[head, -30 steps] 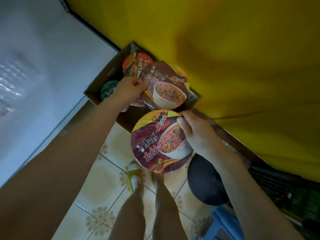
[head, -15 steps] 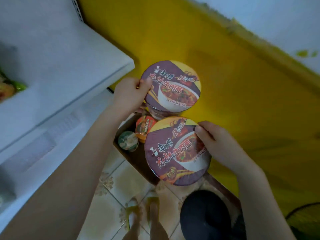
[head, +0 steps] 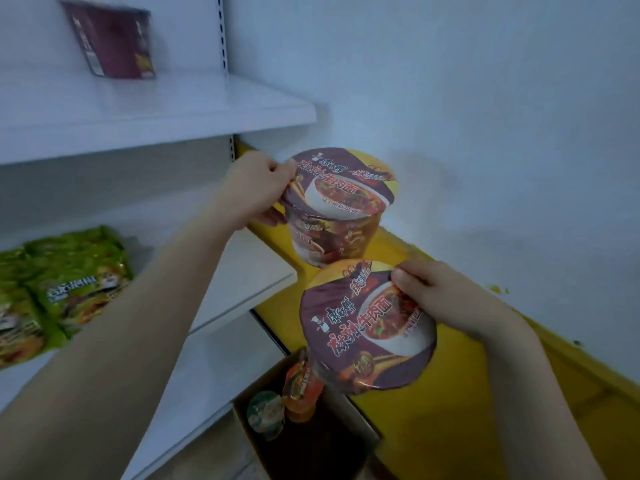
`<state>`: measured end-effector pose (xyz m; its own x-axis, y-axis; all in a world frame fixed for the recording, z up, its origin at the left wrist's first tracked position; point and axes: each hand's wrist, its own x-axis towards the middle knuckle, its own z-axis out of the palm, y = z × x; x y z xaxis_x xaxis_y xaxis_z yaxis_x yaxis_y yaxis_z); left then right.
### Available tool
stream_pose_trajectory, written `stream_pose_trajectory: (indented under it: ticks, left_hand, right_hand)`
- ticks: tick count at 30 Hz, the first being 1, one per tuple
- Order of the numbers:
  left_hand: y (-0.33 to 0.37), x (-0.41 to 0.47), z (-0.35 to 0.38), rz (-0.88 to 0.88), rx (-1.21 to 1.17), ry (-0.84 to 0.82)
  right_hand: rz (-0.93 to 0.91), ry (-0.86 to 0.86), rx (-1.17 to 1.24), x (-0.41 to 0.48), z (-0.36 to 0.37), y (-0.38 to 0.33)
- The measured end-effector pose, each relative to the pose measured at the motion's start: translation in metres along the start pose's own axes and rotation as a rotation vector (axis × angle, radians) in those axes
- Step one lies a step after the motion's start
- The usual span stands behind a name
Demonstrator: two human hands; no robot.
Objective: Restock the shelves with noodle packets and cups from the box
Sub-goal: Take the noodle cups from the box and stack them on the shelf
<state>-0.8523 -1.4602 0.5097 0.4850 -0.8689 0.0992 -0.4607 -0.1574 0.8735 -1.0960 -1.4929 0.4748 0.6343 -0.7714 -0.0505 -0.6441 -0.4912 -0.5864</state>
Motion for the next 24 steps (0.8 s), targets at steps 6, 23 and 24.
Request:
stream_pose_trajectory:
  ticks: [6, 23, 24]
  left_hand:
    - [0.047, 0.003, -0.055, 0.018, 0.012, 0.114]
    - [0.118, 0.032, -0.227, 0.001, 0.07, 0.437]
    - [0.118, 0.038, -0.24, 0.004, 0.072, 0.448]
  right_hand:
    - [-0.076, 0.008, 0.104, 0.02, -0.032, -0.037]
    - [-0.323, 0.055, 0.176, 0.13, -0.08, -0.166]
    - [-0.322, 0.061, 0.194, 0.14, -0.081, -0.174]
